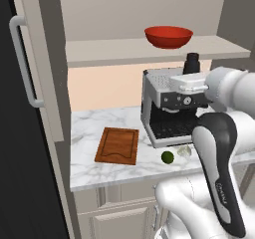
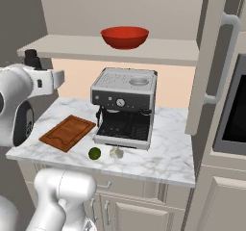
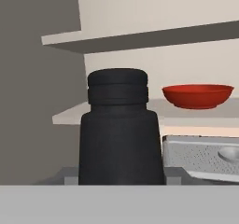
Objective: Open the cabinet. Place the bowl and condiment on the counter. Then place the lime and garlic on the cutting board.
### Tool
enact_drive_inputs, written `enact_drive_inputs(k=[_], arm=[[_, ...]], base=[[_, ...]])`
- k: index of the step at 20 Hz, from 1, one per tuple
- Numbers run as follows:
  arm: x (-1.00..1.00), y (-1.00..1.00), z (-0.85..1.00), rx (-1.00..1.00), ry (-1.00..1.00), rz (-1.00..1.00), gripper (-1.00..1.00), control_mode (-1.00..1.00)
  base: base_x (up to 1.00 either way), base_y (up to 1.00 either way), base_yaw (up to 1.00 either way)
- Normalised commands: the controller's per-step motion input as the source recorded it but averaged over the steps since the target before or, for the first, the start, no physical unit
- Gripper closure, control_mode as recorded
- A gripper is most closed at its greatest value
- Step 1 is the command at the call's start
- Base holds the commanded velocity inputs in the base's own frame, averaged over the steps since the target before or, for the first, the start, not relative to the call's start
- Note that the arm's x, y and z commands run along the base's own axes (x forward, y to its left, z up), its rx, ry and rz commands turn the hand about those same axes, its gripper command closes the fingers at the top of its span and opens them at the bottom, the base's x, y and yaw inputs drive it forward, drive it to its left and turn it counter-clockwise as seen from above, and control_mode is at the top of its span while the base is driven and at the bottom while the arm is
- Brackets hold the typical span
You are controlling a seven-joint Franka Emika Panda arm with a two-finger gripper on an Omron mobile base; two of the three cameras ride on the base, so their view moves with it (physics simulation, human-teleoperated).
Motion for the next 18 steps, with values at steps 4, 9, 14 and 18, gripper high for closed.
enact_drive_inputs(k=[4,9,14,18], arm=[[-0.87,0.4,-0.12,-0.06,0.03,-0.1,1.0,-1.0],[-0.54,0.25,-0.26,-0.09,0.13,-0.09,1.0,-1.0],[-0.19,0.34,-0.46,-0.19,0.2,0.01,1.0,-1.0],[-0.23,0.23,-0.67,-0.2,0.06,0.0,1.0,-1.0]], base=[[0.0,0.0,0.0],[0.0,0.0,0.0],[0.0,0.0,0.0],[0.0,0.0,0.0]])
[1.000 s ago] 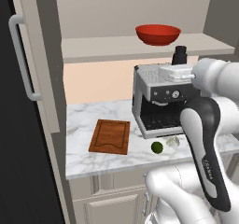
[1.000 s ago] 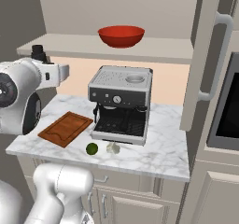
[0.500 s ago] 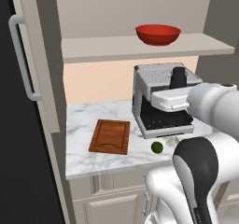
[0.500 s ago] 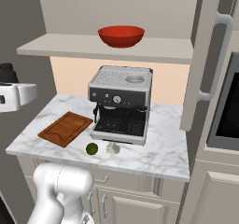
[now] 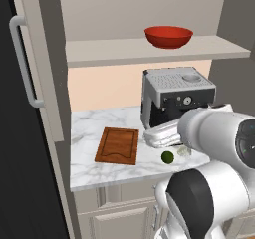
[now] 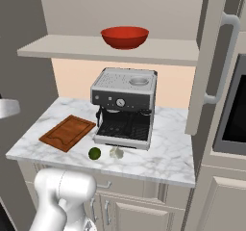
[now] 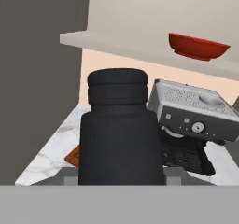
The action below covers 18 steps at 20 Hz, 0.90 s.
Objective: Open the cabinet. Place the bowl and condiment on the counter. Then place the lime and garlic on the cutting board.
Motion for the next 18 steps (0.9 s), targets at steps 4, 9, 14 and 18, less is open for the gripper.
enact_drive_inputs(k=[4,9,14,18], arm=[[-0.47,0.0,-0.62,-0.01,0.0,0.0,1.0,-1.0],[-0.08,0.22,-0.69,-0.03,0.09,0.01,1.0,-1.0],[0.14,0.19,-0.69,0.0,0.05,0.02,1.0,-1.0],[0.05,-0.07,-0.63,0.01,-0.19,0.0,1.0,-1.0]], base=[[0.0,0.0,0.0],[0.0,0.0,0.0],[0.0,0.0,0.0],[0.0,0.0,0.0]])
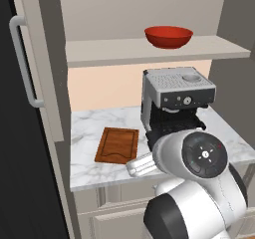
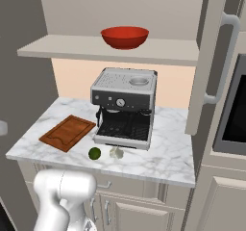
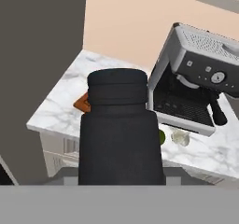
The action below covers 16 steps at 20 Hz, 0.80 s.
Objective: Open the cabinet. Place the bowl and condiment on the counter. Then place the lime and garlic on the cutting board.
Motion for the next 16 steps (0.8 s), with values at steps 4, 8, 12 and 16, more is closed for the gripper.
enact_drive_inputs(k=[4,8,12,16], arm=[[0.06,-0.29,-0.62,0.17,-0.07,0.0,1.0,-1.0],[0.31,-0.26,-0.6,0.27,-0.01,0.0,1.0,-1.0],[0.24,0.1,-0.84,0.16,-0.15,0.0,1.0,-1.0],[0.07,0.13,-0.84,0.07,-0.21,0.0,1.0,-1.0]], base=[[0.0,0.0,0.0],[0.0,0.0,0.0],[0.0,0.0,0.0],[0.0,0.0,0.0]])
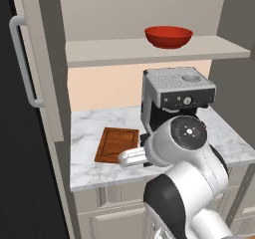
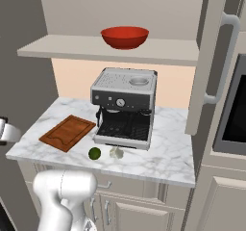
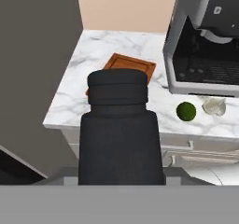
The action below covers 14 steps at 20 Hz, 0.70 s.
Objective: Open the cabinet. Place the bowl and condiment on the counter. Then place the lime and garlic on the cutting board.
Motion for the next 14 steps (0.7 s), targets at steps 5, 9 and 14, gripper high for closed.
enact_drive_inputs(k=[5,9,14], arm=[[0.0,-0.01,-0.77,0.03,-0.15,0.02,1.0,-1.0],[0.08,0.0,-0.81,0.0,-0.06,0.15,1.0,-1.0],[0.27,0.0,-0.75,0.0,-0.15,0.22,1.0,-1.0]], base=[[0.0,0.0,0.0],[0.0,0.0,0.0],[0.0,0.0,0.0]])
